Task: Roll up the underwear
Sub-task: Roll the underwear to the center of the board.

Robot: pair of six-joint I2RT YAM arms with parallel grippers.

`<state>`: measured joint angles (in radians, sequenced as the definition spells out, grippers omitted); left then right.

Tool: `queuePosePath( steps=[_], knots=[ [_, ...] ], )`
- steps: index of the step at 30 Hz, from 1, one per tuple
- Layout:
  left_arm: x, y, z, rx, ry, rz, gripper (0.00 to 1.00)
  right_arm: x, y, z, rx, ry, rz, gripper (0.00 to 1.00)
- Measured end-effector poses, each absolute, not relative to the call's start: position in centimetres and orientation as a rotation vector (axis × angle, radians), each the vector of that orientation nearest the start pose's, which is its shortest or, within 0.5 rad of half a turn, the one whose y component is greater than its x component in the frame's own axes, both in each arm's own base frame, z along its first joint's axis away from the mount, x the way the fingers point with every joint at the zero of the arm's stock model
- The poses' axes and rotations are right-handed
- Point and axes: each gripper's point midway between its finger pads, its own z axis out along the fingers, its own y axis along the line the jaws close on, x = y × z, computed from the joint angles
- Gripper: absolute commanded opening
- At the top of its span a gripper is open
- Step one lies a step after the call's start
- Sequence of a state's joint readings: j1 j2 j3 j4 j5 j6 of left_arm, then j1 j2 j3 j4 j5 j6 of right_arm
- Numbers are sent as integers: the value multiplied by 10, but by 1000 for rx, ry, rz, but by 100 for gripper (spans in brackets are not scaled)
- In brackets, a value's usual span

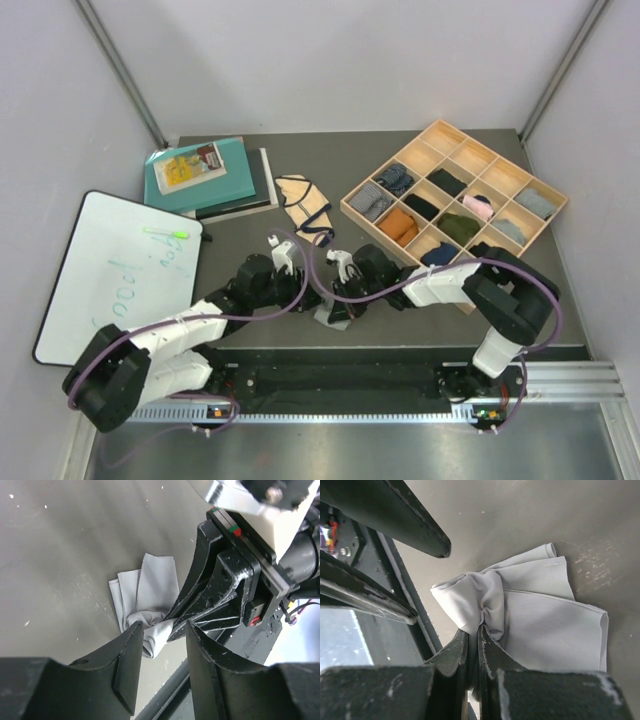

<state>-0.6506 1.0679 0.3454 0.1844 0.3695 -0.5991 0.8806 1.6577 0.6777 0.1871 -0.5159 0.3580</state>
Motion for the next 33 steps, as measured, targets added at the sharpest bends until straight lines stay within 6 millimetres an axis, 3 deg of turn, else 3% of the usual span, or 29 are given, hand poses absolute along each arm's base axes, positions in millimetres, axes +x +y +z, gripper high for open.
queuePosePath(
  steps=[11, 25, 31, 33],
  knots=[
    [190, -254, 64, 309, 2241, -1108, 47, 152, 337, 21, -861, 2472, 1327, 0],
    [176, -255, 41, 329, 2278, -1143, 46, 157, 334, 19, -783, 2541, 1506, 0],
    [176, -260, 41, 338, 2267, -1164, 37, 162, 331, 18, -745, 2560, 1558, 0],
    [175, -260, 39, 338, 2273, -1164, 24, 162, 329, 18, -736, 2566, 1571, 0]
  ],
)
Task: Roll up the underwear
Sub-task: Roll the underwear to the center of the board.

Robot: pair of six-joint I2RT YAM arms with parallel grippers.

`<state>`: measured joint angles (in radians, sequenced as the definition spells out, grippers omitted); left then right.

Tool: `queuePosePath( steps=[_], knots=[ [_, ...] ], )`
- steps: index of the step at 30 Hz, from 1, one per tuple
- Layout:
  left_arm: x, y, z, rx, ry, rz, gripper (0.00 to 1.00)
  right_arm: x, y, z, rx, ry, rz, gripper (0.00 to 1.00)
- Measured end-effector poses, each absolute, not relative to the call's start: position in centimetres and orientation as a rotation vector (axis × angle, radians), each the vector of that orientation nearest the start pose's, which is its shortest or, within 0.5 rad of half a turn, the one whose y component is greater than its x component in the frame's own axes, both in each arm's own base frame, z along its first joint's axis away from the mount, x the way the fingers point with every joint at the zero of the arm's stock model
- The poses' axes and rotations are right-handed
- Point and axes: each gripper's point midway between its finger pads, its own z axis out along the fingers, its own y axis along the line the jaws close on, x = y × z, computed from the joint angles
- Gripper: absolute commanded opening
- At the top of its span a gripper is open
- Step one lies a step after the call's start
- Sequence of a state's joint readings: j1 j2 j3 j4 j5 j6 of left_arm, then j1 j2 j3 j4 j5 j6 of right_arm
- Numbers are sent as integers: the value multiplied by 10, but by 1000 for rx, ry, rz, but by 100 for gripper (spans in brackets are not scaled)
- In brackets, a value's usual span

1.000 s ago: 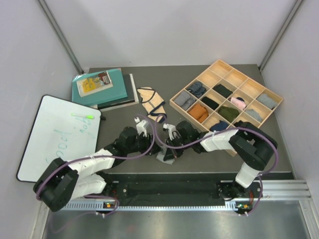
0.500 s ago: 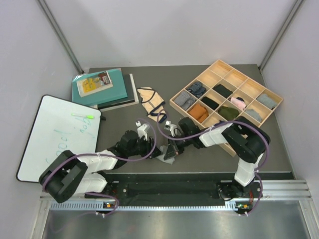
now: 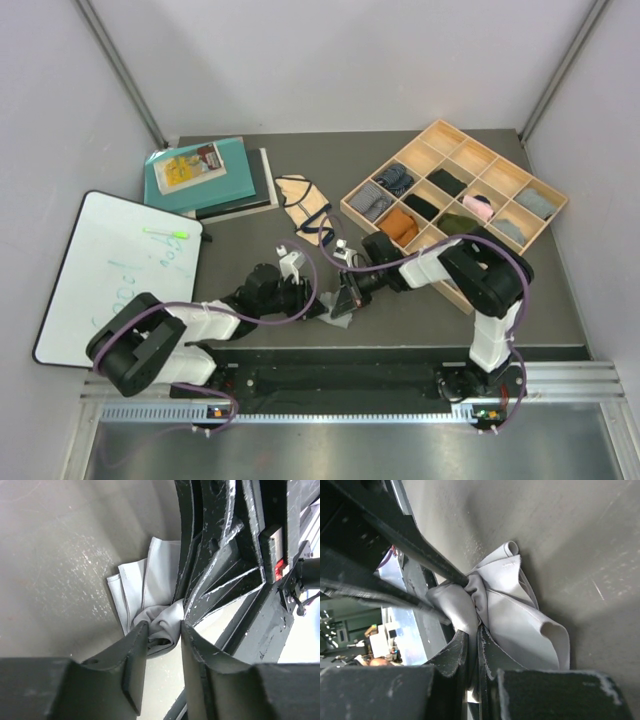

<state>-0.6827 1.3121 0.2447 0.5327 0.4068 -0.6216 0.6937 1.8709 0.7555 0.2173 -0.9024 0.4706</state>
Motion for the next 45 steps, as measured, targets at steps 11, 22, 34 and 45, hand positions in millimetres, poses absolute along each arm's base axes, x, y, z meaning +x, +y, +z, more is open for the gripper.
queuePosePath(
  steps=[11, 22, 34, 45],
  knots=[
    [188, -262, 32, 279, 2348, -1079, 0, 165, 326, 25, -720, 2561, 1575, 44],
    [197, -264, 29, 197, 2434, -1031, 0, 199, 295, 45, -644, 2484, 1386, 76],
    [197, -265, 29, 198, 2439, -1035, 0, 228, 287, 41, -654, 2409, 1254, 78],
    [198, -267, 29, 199, 2447, -1034, 0, 227, 314, 39, -828, 2303, 1226, 77]
  ],
)
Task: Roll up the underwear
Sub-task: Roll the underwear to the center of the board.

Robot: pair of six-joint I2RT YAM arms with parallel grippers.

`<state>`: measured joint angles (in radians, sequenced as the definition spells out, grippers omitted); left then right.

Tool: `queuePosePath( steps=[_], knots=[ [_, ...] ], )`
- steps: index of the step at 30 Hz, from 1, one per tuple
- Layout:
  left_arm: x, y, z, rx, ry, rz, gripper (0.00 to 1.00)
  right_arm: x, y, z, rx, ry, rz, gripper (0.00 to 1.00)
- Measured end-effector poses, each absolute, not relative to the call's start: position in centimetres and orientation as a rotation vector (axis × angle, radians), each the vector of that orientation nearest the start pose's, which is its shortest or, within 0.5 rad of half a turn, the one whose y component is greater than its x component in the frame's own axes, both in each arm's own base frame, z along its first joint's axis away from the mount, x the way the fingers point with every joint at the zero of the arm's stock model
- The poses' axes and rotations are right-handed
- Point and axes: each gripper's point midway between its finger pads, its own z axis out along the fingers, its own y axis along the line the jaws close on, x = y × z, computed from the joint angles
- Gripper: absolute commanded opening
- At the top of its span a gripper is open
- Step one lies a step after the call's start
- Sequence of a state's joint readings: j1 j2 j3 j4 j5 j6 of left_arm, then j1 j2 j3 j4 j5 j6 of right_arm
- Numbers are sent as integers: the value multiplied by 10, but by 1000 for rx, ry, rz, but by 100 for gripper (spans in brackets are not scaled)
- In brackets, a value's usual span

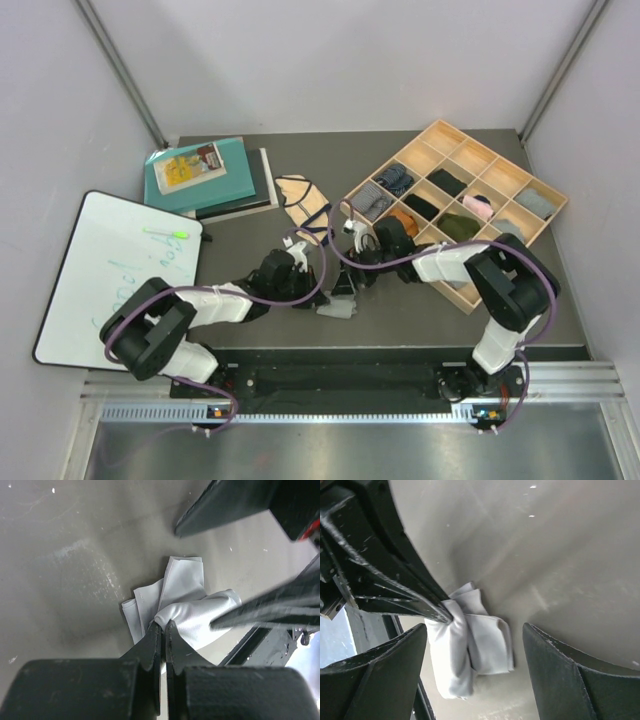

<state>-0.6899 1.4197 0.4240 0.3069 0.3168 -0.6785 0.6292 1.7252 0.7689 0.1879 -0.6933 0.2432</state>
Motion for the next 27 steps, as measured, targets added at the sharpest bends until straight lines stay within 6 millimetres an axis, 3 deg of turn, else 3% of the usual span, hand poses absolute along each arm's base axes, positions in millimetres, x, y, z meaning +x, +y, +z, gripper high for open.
queuePosePath(
  steps=[10, 19, 27],
  knots=[
    [200, -268, 28, 198, 2452, -1032, 0, 204, 330, 36, -960, 2265, 1224, 68],
    [200, -268, 28, 197, 2460, -1027, 0, 195, 331, 30, -993, 2281, 1203, 56],
    [200, -268, 28, 196, 2463, -1025, 0, 190, 330, 25, -1021, 2289, 1163, 36]
  ],
)
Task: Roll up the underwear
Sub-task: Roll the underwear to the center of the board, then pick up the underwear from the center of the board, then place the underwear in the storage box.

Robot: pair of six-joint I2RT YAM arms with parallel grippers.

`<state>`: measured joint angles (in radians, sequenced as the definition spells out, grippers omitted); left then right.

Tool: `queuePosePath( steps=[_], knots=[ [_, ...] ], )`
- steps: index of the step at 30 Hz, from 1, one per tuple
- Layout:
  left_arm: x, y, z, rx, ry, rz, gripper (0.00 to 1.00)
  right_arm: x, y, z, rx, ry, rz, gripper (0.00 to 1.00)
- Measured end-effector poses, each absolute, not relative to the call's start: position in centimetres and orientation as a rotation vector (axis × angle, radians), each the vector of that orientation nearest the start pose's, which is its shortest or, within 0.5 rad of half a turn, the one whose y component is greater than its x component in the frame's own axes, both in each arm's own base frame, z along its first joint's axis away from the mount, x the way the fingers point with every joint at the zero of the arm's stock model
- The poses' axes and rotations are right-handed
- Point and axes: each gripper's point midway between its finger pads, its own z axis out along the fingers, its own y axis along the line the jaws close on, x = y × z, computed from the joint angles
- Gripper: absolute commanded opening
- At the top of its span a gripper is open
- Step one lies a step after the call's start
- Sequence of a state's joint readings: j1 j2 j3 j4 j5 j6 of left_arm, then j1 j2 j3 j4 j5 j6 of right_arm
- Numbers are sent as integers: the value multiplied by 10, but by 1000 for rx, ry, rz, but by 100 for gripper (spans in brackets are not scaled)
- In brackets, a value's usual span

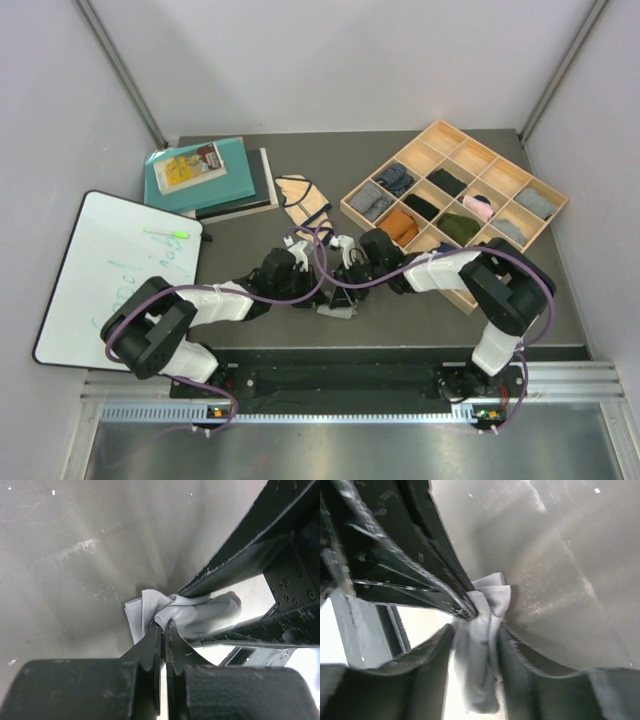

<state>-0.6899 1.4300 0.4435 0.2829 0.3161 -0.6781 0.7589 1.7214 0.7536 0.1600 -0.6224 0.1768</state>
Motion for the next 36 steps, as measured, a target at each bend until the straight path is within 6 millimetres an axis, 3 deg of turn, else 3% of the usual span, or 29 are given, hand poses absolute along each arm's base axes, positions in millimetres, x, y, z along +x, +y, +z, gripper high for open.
queuePosePath(
  steps=[1, 3, 5, 6, 9, 10, 12, 14, 21, 26, 27, 32, 36],
  knots=[
    [200, -268, 28, 196, 2463, -1025, 0, 190, 329, 24, -1020, 2294, 1158, 32],
    [200, -268, 28, 196, 2463, -1025, 0, 190, 328, 22, -1018, 2301, 1149, 12],
    [200, -268, 29, 195, 2462, -1024, 0, 188, 325, 19, -1015, 2317, 1141, 0],
    [201, -268, 29, 193, 2461, -1021, 0, 189, 325, 19, -1010, 2323, 1137, 0],
    [202, -266, 30, 184, 2471, -999, 26, 189, 323, 19, -998, 2332, 1124, 0],
    [203, -266, 31, 182, 2475, -986, 44, 190, 323, 19, -992, 2336, 1122, 0],
    [206, -261, 35, 173, 2476, -939, 53, 190, 322, 20, -971, 2354, 1104, 0],
    [213, -252, 43, 144, 2465, -886, 69, 188, 317, 21, -943, 2389, 1075, 0],
    [248, -206, 114, 19, 2288, -752, 81, 193, 279, 33, -787, 2530, 917, 0],
    [264, -163, 141, -103, 2221, -625, 90, 220, 242, 73, -612, 2520, 810, 0],
    [264, -159, 143, -115, 2221, -616, 98, 231, 234, 87, -571, 2498, 791, 0],
    [269, -156, 170, -82, 2226, -589, 99, 286, 195, 150, -415, 2382, 676, 0],
    [286, -156, 208, 0, 2160, -553, 99, 338, 143, 189, -242, 2313, 559, 0]
  ],
)
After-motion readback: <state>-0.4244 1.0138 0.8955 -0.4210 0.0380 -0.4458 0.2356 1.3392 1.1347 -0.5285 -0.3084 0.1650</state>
